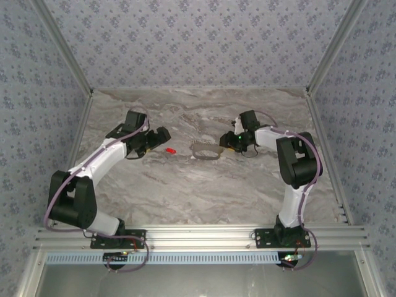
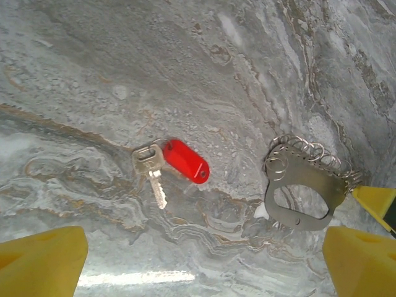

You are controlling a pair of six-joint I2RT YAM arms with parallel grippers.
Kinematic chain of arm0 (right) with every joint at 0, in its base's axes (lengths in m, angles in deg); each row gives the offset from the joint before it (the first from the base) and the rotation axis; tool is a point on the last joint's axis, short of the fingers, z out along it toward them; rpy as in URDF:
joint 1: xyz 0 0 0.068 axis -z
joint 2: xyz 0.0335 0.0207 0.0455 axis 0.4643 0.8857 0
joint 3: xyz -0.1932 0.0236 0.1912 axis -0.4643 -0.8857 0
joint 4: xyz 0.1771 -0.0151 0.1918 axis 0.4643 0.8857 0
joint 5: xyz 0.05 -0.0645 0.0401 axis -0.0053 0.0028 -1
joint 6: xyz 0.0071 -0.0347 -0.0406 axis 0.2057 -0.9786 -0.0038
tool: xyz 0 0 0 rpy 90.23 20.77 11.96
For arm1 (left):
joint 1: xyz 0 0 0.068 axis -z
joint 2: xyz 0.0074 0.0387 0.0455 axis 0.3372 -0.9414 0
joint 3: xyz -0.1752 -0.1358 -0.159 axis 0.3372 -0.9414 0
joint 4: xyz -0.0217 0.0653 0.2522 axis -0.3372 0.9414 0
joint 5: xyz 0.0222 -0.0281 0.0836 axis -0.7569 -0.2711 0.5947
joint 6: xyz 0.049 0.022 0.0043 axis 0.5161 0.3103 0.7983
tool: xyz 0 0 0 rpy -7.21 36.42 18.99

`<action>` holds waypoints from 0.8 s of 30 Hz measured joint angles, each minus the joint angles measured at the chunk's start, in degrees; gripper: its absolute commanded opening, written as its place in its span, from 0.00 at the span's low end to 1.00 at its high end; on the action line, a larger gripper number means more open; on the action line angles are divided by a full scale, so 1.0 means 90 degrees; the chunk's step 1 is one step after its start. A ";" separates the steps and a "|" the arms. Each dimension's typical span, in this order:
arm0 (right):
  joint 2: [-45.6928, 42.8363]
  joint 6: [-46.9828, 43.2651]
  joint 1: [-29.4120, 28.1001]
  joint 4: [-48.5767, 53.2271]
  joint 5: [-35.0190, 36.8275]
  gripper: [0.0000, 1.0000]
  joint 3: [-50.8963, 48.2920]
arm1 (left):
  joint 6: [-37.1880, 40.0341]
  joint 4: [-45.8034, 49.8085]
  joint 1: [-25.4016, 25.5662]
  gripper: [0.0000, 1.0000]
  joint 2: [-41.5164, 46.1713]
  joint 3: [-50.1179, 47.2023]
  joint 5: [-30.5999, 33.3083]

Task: Put the keys on the keyring

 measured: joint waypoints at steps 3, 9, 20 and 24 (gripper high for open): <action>0.0000 0.0000 -0.0056 -0.0002 -0.0083 0.42 -0.0024 | 0.0000 -0.0044 0.0061 0.98 -0.0090 0.0109 0.0000; -0.0010 0.0002 -0.0148 -0.0002 -0.0236 0.39 -0.0146 | 0.0000 -0.0083 0.0177 0.98 -0.0180 0.0180 0.0000; -0.0741 0.0002 -0.0177 0.0078 -0.0369 0.45 -0.0442 | -0.0002 -0.0165 0.0369 0.98 -0.0255 0.0294 -0.0019; -0.0758 0.0002 -0.0012 0.0124 -0.0170 0.47 -0.0442 | 0.0000 -0.0270 0.0418 0.98 -0.0255 0.0294 -0.0170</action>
